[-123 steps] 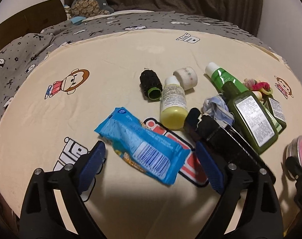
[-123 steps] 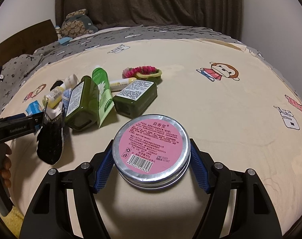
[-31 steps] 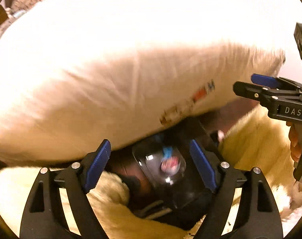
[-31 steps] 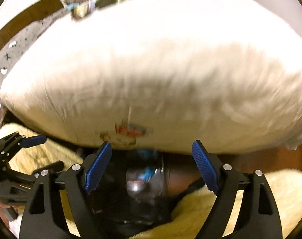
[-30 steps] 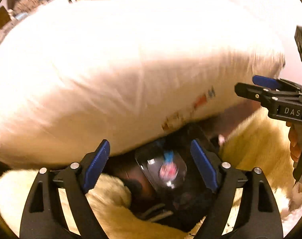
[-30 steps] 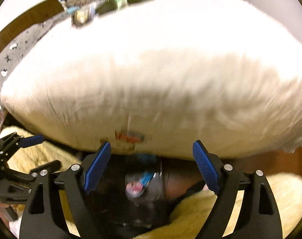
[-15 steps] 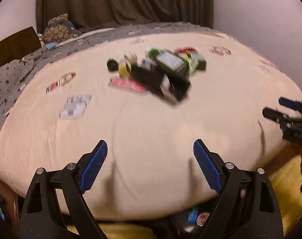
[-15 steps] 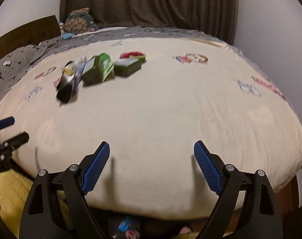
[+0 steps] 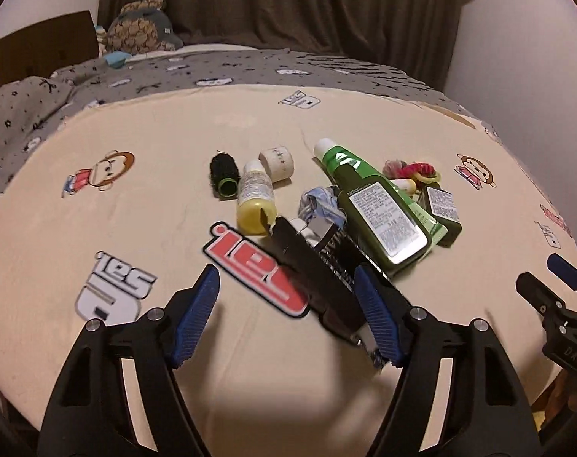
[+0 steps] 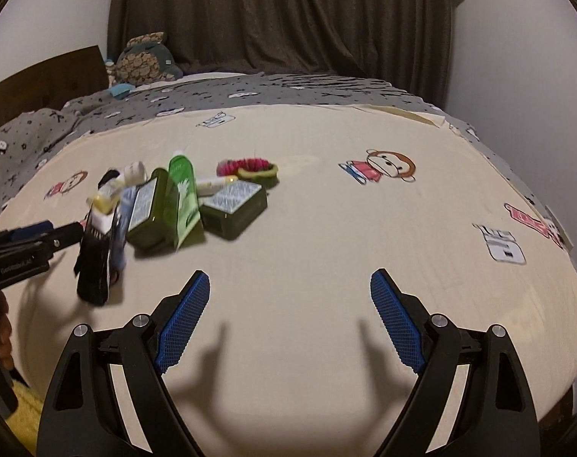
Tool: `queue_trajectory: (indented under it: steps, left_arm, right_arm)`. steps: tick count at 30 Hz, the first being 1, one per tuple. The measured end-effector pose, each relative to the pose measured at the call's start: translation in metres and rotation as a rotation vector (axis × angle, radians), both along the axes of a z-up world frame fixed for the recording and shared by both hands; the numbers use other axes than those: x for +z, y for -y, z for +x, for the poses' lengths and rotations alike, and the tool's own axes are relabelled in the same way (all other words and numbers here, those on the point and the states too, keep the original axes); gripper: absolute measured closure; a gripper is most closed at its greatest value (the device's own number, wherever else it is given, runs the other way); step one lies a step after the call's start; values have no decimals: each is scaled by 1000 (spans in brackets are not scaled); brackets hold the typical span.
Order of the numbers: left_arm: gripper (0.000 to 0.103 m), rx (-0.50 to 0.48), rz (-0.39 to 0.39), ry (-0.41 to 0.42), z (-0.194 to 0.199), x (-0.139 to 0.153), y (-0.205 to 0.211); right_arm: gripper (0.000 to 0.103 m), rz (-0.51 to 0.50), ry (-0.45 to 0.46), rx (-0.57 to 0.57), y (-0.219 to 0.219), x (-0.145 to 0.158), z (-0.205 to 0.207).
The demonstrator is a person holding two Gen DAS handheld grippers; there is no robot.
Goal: Collect trash
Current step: 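Grasp the black box with left tool while right tool grasps green bottle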
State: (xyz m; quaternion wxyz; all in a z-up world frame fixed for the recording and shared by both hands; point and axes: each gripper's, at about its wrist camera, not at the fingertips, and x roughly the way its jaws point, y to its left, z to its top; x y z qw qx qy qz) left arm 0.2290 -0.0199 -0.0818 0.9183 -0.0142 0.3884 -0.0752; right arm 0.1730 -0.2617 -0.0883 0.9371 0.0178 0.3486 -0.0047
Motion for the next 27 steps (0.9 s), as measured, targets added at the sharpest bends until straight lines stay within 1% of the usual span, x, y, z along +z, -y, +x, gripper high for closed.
queue_trajectory:
  steps: [1, 3, 5, 6, 8, 9, 10, 11, 13, 17, 19, 21, 23, 25, 26, 27]
  left_arm:
    - [36, -3, 1, -7, 2, -2, 1]
    - [43, -10, 8, -40, 10, -9, 4]
    - [53, -12, -2, -64, 15, -17, 4]
    - [56, -23, -13, -78, 18, -21, 4]
    - [69, -47, -25, -87, 21, -26, 6]
    - [70, -56, -22, -85, 21, -27, 8]
    - [77, -58, -15, -80, 21, -27, 9]
    - [89, -65, -8, -80, 22, -27, 10]
    - [91, -78, -3, -79, 24, -28, 10]
    - [96, -86, 40, -52, 24, -24, 9]
    - [99, -82, 54, -36, 24, -19, 5]
    - [99, -78, 56, -26, 24, -16, 1]
    - [99, -74, 58, -19, 24, -14, -3]
    - [99, -74, 55, -18, 24, -14, -6]
    - [99, -75, 54, -18, 24, -14, -7]
    - [99, -78, 53, -17, 24, -14, -8]
  right_arm:
    - [16, 3, -2, 0, 0, 0, 4]
    - [16, 8, -4, 0, -1, -1, 13]
    - [16, 12, -7, -1, -1, -2, 20]
    - [16, 14, -9, -1, -2, -3, 24]
    - [16, 16, -14, -1, -3, -6, 31]
    - [16, 18, -16, 1, -2, -6, 34]
    - [16, 21, -19, 2, -3, -8, 37]
    - [16, 29, -26, 4, -3, -9, 41]
    - [16, 56, -36, 11, -6, -11, 51]
    - [16, 91, -47, 13, -14, -11, 70]
    - [16, 93, -52, 4, -19, -11, 81]
    - [16, 99, -58, -5, -24, -10, 89]
    - [19, 102, -78, -15, -30, -12, 101]
    - [26, 100, -105, -29, -33, -16, 108]
    - [28, 108, -134, -36, -35, -20, 116]
    - [32, 114, -152, -40, -36, -23, 119]
